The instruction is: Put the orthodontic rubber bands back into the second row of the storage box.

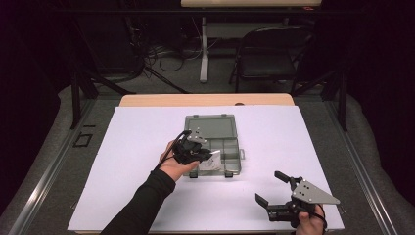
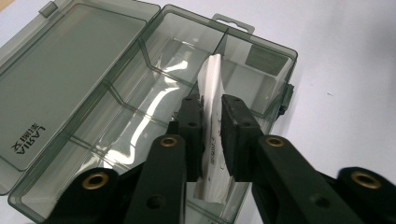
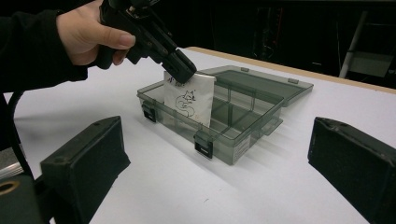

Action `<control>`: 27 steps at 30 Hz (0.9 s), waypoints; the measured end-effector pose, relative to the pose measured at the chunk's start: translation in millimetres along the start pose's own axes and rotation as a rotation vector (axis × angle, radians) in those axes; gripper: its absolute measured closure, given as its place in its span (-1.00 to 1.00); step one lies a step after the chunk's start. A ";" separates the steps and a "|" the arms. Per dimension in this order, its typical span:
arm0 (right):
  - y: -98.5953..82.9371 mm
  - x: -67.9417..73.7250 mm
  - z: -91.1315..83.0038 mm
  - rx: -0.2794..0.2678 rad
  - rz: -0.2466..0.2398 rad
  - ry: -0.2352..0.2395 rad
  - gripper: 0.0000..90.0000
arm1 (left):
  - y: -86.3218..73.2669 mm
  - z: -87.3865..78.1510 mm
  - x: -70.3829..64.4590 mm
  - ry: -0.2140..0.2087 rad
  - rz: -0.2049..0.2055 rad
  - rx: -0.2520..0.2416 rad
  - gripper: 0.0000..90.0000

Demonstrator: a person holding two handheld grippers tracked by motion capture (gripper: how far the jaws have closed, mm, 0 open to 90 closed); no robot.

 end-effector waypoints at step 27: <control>0.1 -0.2 -0.6 0.011 0.001 -0.006 -0.92 | -2.0 -10.3 8.1 0.063 -0.107 -0.045 0.00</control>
Point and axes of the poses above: each handheld gripper's, and its own axes: z roughly forward along the jaws, y roughly out of its top, x roughly to its left, the point moved 1 cm from there along z, roughly forward along the jaws, and after that the axes turned 6 degrees about -y, right-handed, at the moved point
